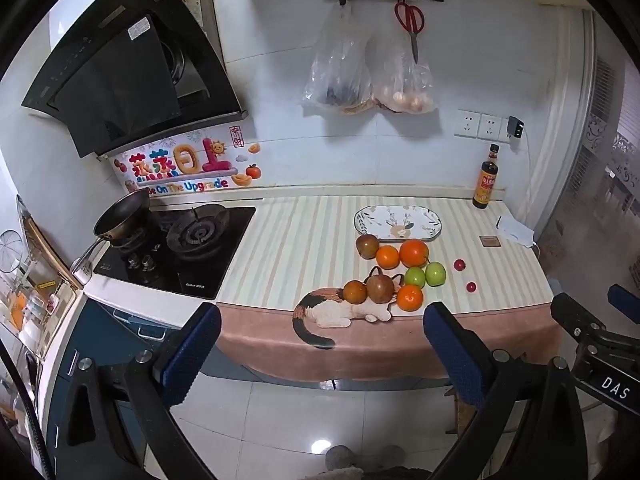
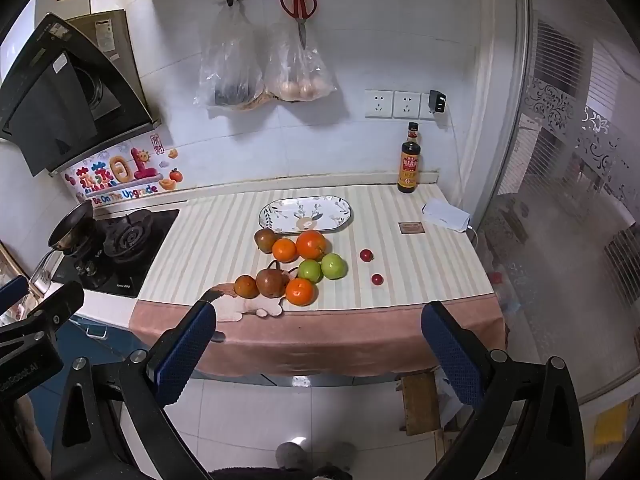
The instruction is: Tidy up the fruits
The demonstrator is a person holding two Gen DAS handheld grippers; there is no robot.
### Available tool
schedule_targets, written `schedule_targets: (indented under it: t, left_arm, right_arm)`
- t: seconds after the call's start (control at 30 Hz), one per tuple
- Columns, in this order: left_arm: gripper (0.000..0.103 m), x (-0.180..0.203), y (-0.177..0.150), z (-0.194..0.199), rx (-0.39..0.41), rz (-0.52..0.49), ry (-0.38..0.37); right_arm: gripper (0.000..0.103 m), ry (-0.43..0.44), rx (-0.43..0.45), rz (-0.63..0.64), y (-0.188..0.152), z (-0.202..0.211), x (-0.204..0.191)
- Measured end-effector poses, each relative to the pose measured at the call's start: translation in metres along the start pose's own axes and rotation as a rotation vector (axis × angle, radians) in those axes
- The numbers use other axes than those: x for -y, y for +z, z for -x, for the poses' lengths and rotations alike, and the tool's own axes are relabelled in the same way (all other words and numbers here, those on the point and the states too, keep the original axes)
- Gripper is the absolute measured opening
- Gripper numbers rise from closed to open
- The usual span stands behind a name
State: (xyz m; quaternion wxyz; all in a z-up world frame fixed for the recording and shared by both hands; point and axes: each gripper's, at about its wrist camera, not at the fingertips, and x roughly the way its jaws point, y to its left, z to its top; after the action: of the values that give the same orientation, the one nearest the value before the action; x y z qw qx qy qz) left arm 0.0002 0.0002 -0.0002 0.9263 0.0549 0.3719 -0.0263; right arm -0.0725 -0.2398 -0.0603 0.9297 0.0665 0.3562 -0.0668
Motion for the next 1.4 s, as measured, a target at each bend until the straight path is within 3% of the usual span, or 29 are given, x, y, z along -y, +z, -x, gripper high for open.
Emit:
schedule_targets:
  t: [1.4]
  left_arm:
    - [0.103, 0.0049, -0.0002, 0.0013, 0.003, 0.004, -0.009]
  right_arm:
    - [0.103, -0.004, 0.001, 0.002, 0.0010, -0.0008, 0.0017]
